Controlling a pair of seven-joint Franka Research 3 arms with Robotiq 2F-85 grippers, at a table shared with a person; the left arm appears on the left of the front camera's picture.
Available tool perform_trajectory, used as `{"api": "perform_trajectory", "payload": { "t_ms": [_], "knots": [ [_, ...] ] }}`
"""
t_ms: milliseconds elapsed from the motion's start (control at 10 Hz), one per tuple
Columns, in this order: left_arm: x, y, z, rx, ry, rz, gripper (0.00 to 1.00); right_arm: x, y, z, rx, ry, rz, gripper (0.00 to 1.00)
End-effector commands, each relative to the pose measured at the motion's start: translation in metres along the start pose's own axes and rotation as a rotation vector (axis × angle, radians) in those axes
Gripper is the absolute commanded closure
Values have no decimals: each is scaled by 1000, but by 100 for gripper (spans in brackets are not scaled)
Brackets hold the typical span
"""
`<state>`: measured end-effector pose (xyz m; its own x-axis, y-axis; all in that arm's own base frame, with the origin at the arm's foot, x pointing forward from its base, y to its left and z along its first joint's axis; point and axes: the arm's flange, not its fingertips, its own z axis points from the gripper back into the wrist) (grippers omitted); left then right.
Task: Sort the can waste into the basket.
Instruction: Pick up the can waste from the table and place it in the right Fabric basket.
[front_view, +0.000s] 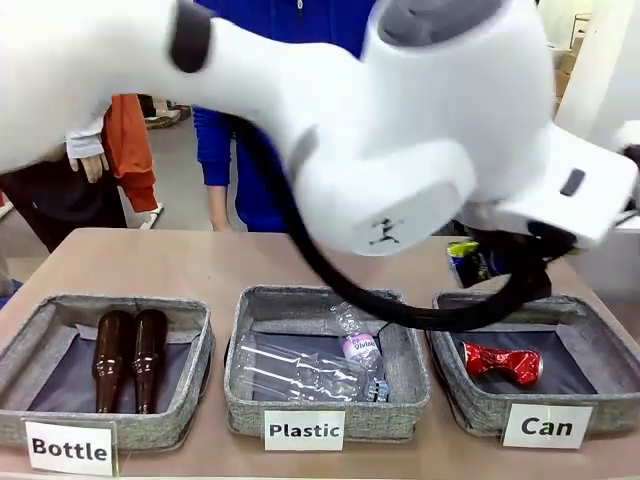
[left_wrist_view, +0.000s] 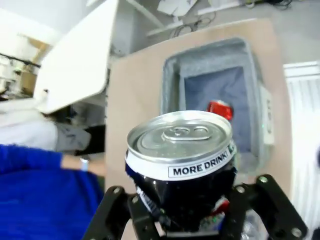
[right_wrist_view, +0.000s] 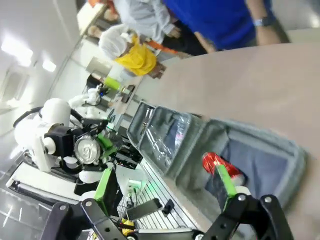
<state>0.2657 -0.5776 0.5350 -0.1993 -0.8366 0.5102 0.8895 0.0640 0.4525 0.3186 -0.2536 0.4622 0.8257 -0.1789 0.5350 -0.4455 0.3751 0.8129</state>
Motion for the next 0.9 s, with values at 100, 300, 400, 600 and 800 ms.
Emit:
{"api": "perform_trajectory", "payload": {
  "t_ms": [100,300,400,600,800],
  "knots": [
    [59,-8,-89,-4,89,-160,96,-38,-10,60,6,-3,-6,0],
    [70,-9,-135,-76,178,-175,96,-72,-13,92,14,-8,32,0],
    [75,-9,-155,-114,239,-146,96,-53,-4,69,-17,-27,-33,0],
    [75,-2,-177,-173,334,-116,96,-53,-4,69,-17,-27,-33,0],
    [74,4,-183,-185,360,-115,96,-53,-4,69,-17,-27,-33,0]
  ]
}}
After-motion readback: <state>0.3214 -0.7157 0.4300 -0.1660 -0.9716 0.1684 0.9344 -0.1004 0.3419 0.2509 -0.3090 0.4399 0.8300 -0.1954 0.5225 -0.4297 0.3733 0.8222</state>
